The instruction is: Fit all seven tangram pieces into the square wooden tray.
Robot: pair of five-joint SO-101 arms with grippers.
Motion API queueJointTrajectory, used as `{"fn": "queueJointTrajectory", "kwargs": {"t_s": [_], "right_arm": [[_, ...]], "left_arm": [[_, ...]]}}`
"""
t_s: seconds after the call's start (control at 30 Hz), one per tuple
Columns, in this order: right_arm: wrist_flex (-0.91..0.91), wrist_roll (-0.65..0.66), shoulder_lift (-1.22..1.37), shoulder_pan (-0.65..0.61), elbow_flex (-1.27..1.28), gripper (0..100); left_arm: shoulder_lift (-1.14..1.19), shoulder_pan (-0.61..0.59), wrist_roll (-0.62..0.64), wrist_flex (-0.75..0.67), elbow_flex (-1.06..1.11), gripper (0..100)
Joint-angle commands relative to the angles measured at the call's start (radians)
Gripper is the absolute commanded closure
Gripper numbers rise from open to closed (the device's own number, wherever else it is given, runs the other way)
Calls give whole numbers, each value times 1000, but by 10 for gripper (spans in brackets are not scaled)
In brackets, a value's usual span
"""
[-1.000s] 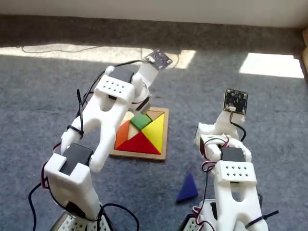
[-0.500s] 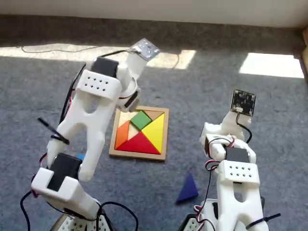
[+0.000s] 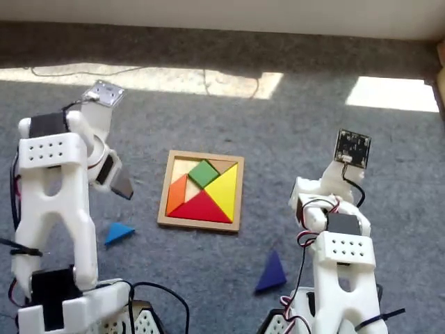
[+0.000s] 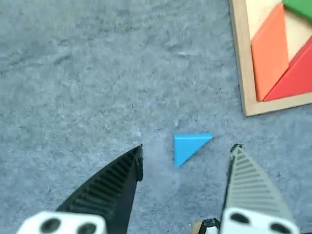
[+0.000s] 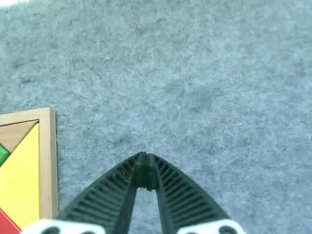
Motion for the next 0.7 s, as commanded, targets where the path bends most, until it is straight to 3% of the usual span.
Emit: {"fn": "queueJointTrajectory", "kwargs": {"t_s": [0.0,0.17,0.4,0.5,0.67], "right_arm": [[-18,14,-21,5,-13,991],[-18,14,-21,5,-12,991],[-18,14,-21,5,-12,991],[-18,15,-21,5,-12,991],[-18,15,-21,5,-12,991]], "left_arm": [[-131,-56,-97,-115,236,723],[-171,-91,-216,-390,504,722],[-113,-91,-311,-626,671,728],[-30,-93,-318,-647,634,781],[96,-91,-318,-549,515,854]]}}
